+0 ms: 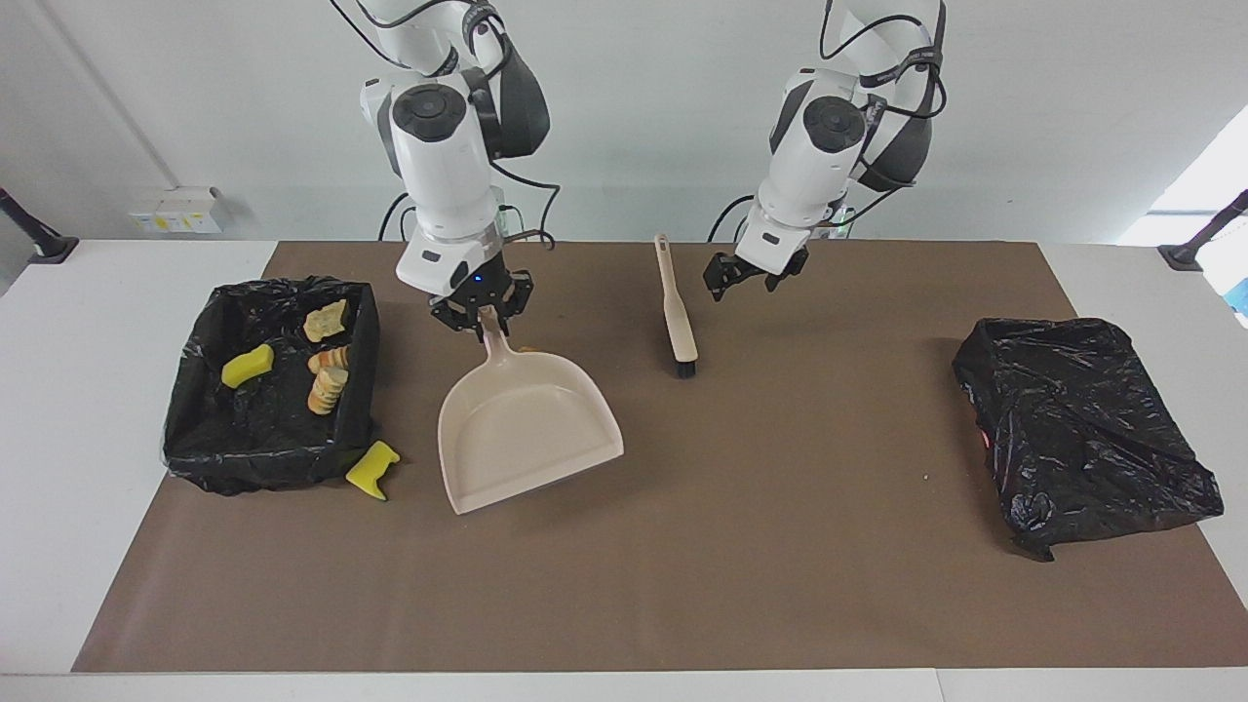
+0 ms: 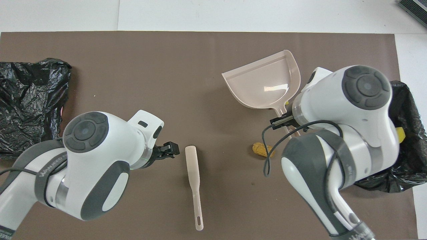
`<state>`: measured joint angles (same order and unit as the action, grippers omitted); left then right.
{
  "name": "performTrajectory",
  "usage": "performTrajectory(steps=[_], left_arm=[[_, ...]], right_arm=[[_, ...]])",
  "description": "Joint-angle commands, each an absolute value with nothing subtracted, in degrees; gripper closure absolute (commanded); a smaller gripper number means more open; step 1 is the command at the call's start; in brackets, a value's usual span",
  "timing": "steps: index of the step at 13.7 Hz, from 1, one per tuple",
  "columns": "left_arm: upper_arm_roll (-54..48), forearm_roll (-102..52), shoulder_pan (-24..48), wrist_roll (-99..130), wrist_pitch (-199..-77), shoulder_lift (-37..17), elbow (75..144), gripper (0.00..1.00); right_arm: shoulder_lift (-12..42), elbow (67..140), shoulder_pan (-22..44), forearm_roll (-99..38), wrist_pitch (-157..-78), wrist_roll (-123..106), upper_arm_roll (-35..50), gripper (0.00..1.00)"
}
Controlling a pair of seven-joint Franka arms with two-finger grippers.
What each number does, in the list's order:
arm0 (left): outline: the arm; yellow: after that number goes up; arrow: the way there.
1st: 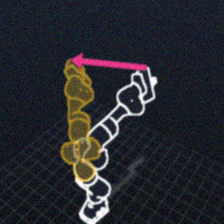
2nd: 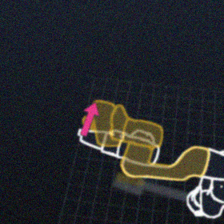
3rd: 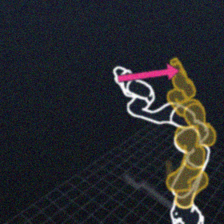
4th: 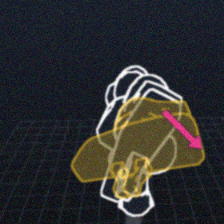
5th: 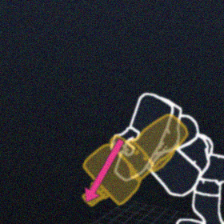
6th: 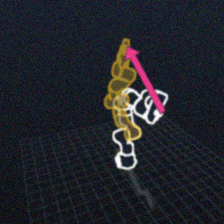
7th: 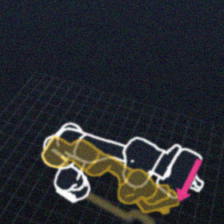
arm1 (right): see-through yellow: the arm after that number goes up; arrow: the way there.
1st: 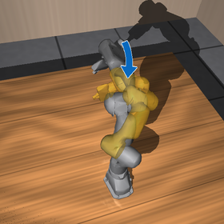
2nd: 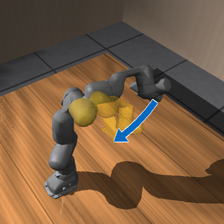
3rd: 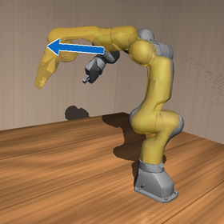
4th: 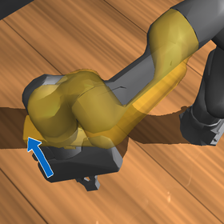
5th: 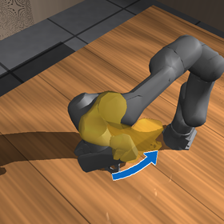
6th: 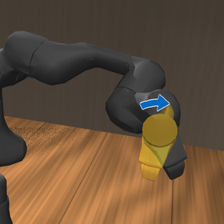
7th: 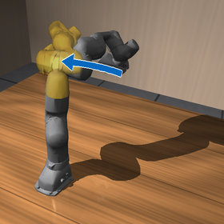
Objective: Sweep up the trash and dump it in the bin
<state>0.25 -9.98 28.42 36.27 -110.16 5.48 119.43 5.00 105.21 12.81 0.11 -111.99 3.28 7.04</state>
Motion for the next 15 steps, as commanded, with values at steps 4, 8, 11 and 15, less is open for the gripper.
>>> performTrajectory(steps=[4, 8, 11, 15], left_arm=[[-0.3, -6.9, 20.1, 28.7, -107.8, 5.5, 115.5, 0.0], [-0.3, -4.7, 15.5, 22.3, -106.9, 5.0, 112.9, 0.0], [-0.3, -3.9, 12.6, 16.8, -104.3, 4.8, 110.1, 0.0], [-0.3, -2.9, 8.6, 8.4, -98.2, 4.9, 105.5, 0.0]], right_arm=[[18.7, 94.9, 22.8, 0.2, -115.8, 21.6, 6.6, 1.0], [29.9, 84.8, 28.4, 1.1, -118.3, 33.9, 6.4, 1.0], [33.6, 80.3, 29.3, 2.0, -118.6, 36.3, 6.5, 0.94], [31.8, 81.0, 29.5, 3.8, -117.8, 37.2, 6.7, 0.0]])
